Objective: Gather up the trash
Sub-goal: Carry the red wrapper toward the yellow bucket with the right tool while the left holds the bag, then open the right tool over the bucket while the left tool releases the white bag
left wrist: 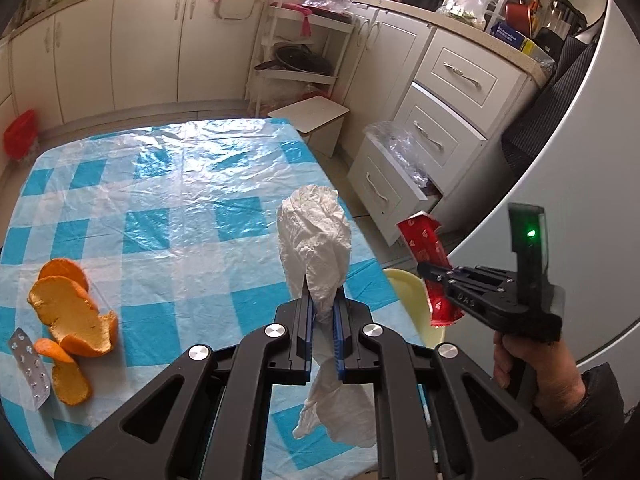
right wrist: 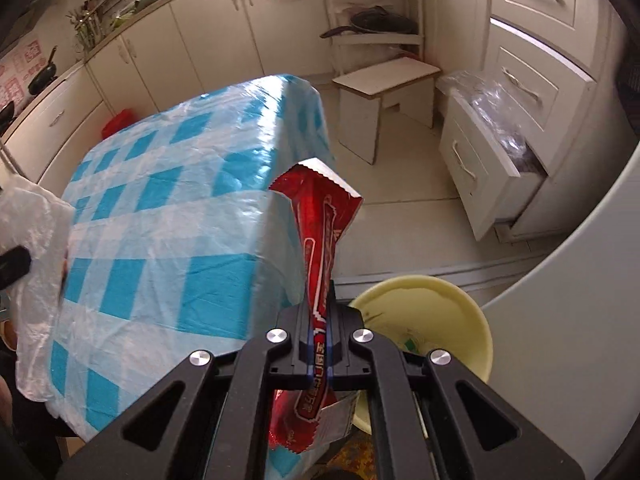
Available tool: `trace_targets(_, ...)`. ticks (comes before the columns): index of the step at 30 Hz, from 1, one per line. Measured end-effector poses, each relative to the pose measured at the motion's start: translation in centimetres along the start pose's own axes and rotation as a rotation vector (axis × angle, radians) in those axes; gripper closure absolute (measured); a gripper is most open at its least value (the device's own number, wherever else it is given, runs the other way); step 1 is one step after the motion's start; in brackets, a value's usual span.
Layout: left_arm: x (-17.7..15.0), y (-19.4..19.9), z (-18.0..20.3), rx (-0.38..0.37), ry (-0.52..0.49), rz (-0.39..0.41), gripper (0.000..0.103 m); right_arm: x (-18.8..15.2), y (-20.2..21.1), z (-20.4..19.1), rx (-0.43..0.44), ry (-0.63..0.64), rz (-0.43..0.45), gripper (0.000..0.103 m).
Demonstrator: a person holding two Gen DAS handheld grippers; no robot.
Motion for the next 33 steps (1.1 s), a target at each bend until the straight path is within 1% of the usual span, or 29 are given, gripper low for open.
trace_targets(5,0.5,-3.0,4.4,-0.051,-0.003,-0.009,0.095,-1.8,-2.4,3.2,-0.045,-0.051,-0.093,0.098)
trace_targets(9,0.5,-5.7,7.0,-0.072,0.007,-0.027,0.095,-2.5,-3.5,5.3,-0.065,-0.105,-0.137,0.092)
trace_targets(11,0.4,-7.0,8.0,-0.077,0.013,-0.037,0.095,-2.8,-3.7,6.2,-0.071,-0.132,-0.15,0.084)
trace_targets(13,0.4,-8.1,8.8,-0.076,0.011,-0.049,0.095,-2.7,-3.6,7.1,-0.078,-0.166,-0.145,0.066)
trace_targets(14,0.3,-8.7,9.1,-0.073,0.009,-0.056,0.095,-2.7,-3.4,7.4,-0.084,-0.175,-0.14,0.064)
trace_targets(16,0.2,-9.6,9.5,-0.07,0.009,-0.069,0.095,-2.5,-3.0,8.0,-0.088,-0.197,-0.129,0.056)
trace_targets(18,-0.1,-10.6,9.8,-0.066,0.013,-0.082,0.095,-2.4,-2.6,8.6,-0.084,-0.228,-0.113,0.053)
trace_targets(20,-0.3,-11.5,10.2,-0.063,0.02,-0.098,0.095,-1.8,-1.4,9.4,-0.079,-0.279,-0.065,0.05)
trace_targets(21,-0.5,-11.9,10.3,-0.061,0.022,-0.104,0.095,-1.5,-0.6,9.9,-0.082,-0.302,-0.031,0.047)
trace_targets(22,-0.7,-12.4,10.6,-0.06,0.023,-0.111,0.095,-1.0,0.5,10.4,-0.084,-0.326,0.014,0.042)
trace_targets(24,-1.0,-13.2,11.1,-0.058,0.02,-0.126,0.095,0.0,3.1,10.9,-0.074,-0.365,0.116,0.038)
trace_targets(26,-1.4,-14.2,11.7,-0.049,0.018,-0.143,0.095,1.1,5.7,10.9,-0.07,-0.377,0.212,0.036)
trace_targets(28,-1.8,-15.2,12.3,-0.04,0.018,-0.164,0.095,2.0,8.0,10.8,-0.063,-0.378,0.296,0.029)
trace_targets(31,-2.2,-16.4,12.9,-0.026,0.01,-0.186,0.095,2.9,9.7,10.4,-0.067,-0.349,0.367,0.027)
trace_targets(33,-2.4,-17.1,13.2,-0.019,0.012,-0.195,0.091,3.2,10.0,10.3,-0.064,-0.341,0.377,0.027)
Point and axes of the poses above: each gripper's, at about its wrist camera, not at the fingertips, and y roughly against the way its jaws point, z to its right, x to its top, the point moved 6 cm from there along -y, roughly the way its jaws point, and after that the axes turned 7 degrees about -x, right-handed, at the moved point
